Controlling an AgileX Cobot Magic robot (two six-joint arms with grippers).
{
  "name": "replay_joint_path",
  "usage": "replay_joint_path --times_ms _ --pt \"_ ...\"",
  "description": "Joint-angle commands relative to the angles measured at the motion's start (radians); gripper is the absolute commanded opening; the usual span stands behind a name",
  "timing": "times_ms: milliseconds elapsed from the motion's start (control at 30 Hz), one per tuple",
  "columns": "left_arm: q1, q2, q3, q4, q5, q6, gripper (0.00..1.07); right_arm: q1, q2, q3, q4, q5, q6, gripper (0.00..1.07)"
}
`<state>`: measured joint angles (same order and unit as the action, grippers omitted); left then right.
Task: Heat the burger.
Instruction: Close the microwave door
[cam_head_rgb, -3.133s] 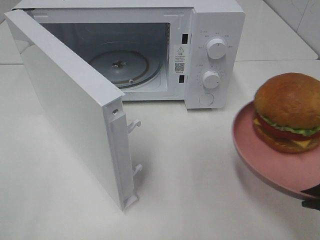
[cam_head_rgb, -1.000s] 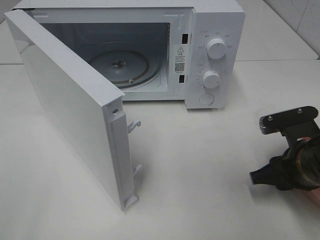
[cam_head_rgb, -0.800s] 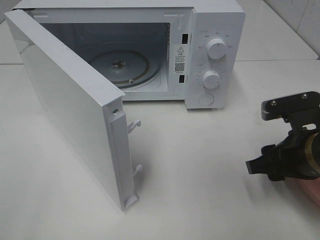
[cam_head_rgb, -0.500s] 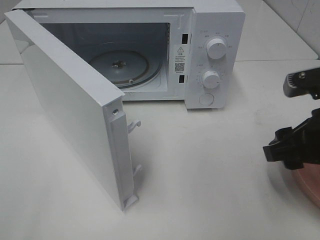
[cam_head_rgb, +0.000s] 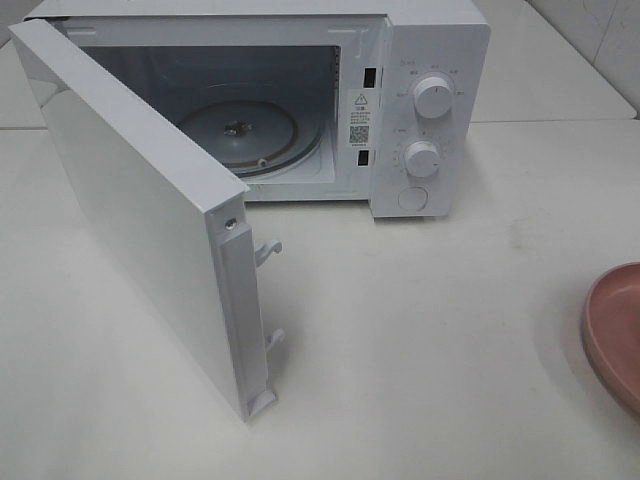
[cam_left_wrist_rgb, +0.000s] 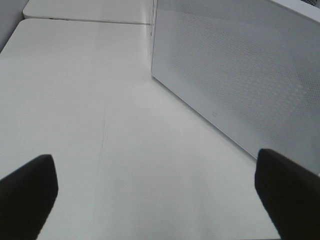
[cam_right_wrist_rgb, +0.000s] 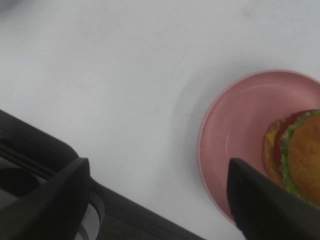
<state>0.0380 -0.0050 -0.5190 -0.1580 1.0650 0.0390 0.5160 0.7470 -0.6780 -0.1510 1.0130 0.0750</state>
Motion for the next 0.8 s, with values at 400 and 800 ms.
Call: replay_joint_path --times_ms 400,800 --pt "0.0 -0.019 0.004 -0.006 0.001 -0.007 1.0 -0.265 -0.538 0.163 0.111 -0.041 -0.064 0.77" --pt "0.0 -0.019 0.004 -0.006 0.001 -0.007 1.0 -0.394 -0.764 0.177 0.115 -0.021 -0.066 0.76"
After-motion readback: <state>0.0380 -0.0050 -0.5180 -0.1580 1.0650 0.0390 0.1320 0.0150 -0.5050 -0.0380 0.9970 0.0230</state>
